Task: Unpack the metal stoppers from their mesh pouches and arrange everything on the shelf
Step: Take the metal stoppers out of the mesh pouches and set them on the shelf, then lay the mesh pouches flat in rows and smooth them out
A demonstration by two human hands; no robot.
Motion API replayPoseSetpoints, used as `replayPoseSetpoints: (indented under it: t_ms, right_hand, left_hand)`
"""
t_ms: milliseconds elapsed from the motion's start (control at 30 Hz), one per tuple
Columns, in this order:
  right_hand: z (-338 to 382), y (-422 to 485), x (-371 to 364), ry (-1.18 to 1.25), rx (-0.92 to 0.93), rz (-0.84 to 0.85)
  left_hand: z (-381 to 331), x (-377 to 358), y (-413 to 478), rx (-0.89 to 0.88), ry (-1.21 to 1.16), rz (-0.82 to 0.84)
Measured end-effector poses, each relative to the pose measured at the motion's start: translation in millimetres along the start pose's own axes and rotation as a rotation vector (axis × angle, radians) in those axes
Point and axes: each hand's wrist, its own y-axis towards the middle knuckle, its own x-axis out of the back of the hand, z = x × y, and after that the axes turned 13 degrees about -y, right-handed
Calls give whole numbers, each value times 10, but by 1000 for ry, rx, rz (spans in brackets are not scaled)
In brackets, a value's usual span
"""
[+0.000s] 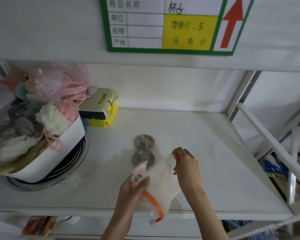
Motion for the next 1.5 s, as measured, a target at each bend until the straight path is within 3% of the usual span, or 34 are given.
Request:
replayPoseSetpoints:
  t_ms: [133, 333, 500, 633, 767, 967, 1167, 1333, 1500]
  right_hand:
    - [-25, 166, -71, -92, 6, -7]
    - [-90, 654, -225, -254, 28, 45]
    - [-123, 1163, -499, -346, 151, 150]
    - [-163, 1440, -747, -314, 86, 181]
    - [-205, 1517, -873, -225, 71, 192]
    - [-113, 1293, -679, -332, 2, 180]
    - [28, 509, -79, -208, 138, 407]
    - [142, 71, 198, -64, 451, 540]
    - [14, -3, 241, -79, 564, 448]
  left_hand:
    - [70, -16, 41, 13, -62, 45]
    - [118, -28, 64, -45, 62, -29]
    - [226, 30, 47, -89, 128, -7]
    - [273, 44, 30, -145, 229, -42]
    - [242, 48, 41, -136, 153, -50]
    - [170, 9, 37, -138, 106, -17]
    - [87, -60, 52, -176, 176, 49]
    - [115, -102, 76, -227, 291, 88]
    - [68, -176, 23, -245, 297, 138]
